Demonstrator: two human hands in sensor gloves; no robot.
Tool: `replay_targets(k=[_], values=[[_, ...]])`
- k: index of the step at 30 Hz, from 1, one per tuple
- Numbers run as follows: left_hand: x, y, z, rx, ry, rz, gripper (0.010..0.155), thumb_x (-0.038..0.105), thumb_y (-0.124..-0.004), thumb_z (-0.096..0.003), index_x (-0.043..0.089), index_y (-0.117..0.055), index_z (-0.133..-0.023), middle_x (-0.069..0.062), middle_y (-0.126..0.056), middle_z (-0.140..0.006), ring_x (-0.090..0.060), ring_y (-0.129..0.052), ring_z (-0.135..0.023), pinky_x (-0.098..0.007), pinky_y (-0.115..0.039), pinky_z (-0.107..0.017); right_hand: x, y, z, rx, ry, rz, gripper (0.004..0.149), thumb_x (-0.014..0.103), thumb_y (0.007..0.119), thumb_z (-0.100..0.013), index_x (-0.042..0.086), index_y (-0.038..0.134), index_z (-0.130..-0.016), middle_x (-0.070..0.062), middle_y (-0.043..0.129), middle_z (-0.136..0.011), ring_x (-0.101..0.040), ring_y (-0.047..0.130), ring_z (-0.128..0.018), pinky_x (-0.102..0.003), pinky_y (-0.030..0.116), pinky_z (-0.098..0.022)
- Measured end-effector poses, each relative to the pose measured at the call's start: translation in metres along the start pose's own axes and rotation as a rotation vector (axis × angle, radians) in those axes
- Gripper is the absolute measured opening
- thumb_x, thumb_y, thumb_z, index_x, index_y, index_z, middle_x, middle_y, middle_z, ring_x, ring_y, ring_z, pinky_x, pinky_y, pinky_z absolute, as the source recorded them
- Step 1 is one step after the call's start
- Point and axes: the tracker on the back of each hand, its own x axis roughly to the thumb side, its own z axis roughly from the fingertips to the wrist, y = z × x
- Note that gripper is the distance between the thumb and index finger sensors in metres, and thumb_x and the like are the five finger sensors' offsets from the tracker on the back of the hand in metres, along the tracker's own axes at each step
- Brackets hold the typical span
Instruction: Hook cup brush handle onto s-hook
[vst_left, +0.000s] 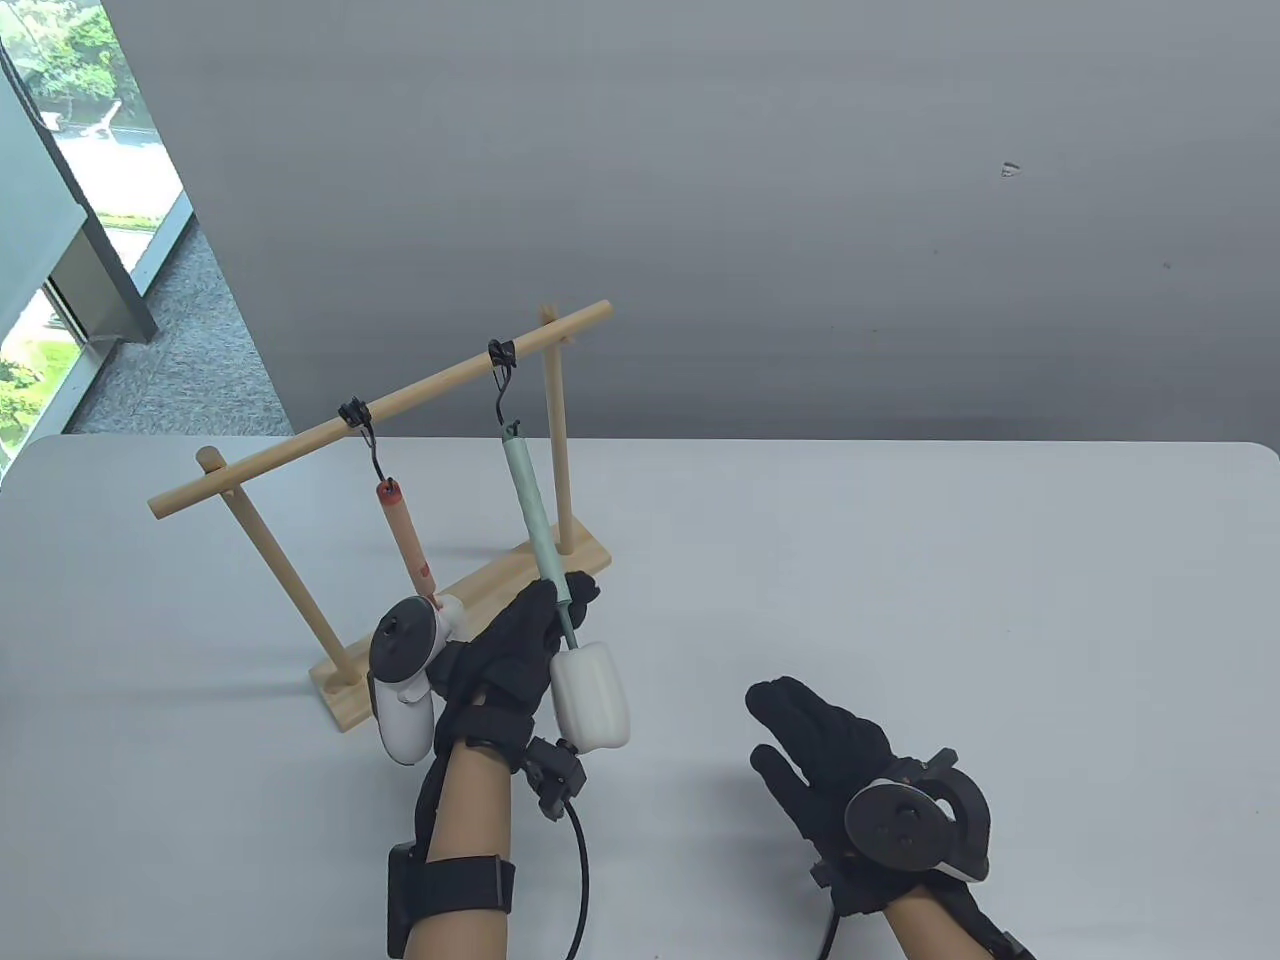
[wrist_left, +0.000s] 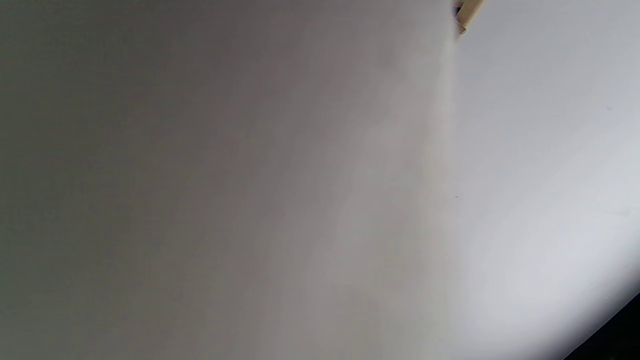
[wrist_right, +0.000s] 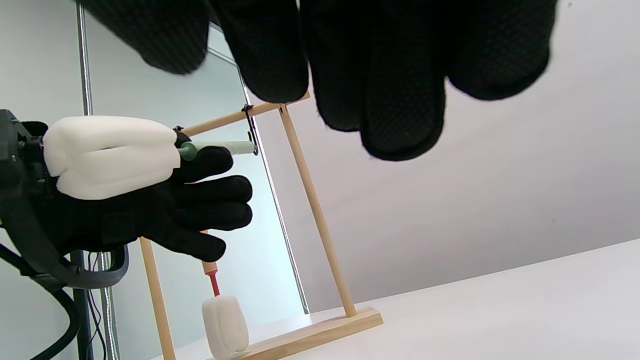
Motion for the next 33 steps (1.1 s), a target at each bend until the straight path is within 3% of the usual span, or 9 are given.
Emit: replay_targets(k=[10, 17, 23, 28, 33], values=[[-0.018, 0.006, 0.006, -0.003, 0.038, 0.019, 0.057, 0.053, -0.050, -0.0564, 0.021, -0.067, -0.100, -0.017, -0.056, -0.113, -0.049, -0.055, -0.104, -0.071, -0.037, -0.069, 0.000, 0.001, 0.000, 0.021, 0.005, 0.002, 0.058, 0.043, 0.064, -0.051, 0.011, 0.069, -0.099, -0.024, 0.076, -0.093, -0.042, 0.092, -0.069, -0.058, 0.070, -0.050], [-0.032, 0.015, 0.014, 0.095, 0.065, 0.029, 0.059, 0.052, -0.049, -0.0564, 0.019, -0.061, -0.104, -0.019, -0.054, -0.112, -0.050, -0.054, -0.103, -0.071, -0.037, -0.069, 0.000, 0.001, 0.000, 0.028, 0.009, 0.003, 0.057, 0.043, 0.064, -0.051, 0.010, 0.070, -0.098, -0.024, 0.077, -0.093, -0.043, 0.092, -0.069, -0.058, 0.070, -0.050], [-0.038, 0.027, 0.027, 0.273, 0.102, -0.106, 0.060, 0.050, -0.051, -0.0552, 0.017, -0.059, -0.105, -0.020, -0.055, -0.111, -0.052, -0.054, -0.102, -0.071, -0.037, -0.068, 0.000, 0.001, 0.000, 0.039, 0.011, 0.007, 0.057, 0.043, 0.064, -0.051, 0.010, 0.070, -0.098, -0.025, 0.077, -0.092, -0.043, 0.092, -0.069, -0.058, 0.069, -0.050], [-0.041, 0.030, 0.036, 0.313, 0.083, -0.150, 0.060, 0.049, -0.053, -0.0545, 0.015, -0.062, -0.103, -0.021, -0.056, -0.110, -0.052, -0.055, -0.101, -0.071, -0.037, -0.067, -0.001, 0.001, 0.001, 0.053, 0.017, 0.010, 0.057, 0.043, 0.064, -0.051, 0.010, 0.071, -0.097, -0.025, 0.078, -0.092, -0.043, 0.092, -0.068, -0.058, 0.069, -0.050], [-0.043, 0.018, 0.043, 0.340, 0.042, -0.287, 0.060, 0.048, -0.055, -0.0530, 0.013, -0.066, -0.101, -0.023, -0.059, -0.108, -0.054, -0.057, -0.099, -0.072, -0.037, -0.066, -0.003, -0.001, 0.002, 0.055, 0.044, 0.005, 0.057, 0.043, 0.064, -0.051, 0.009, 0.072, -0.097, -0.025, 0.078, -0.091, -0.043, 0.092, -0.068, -0.058, 0.069, -0.050]])
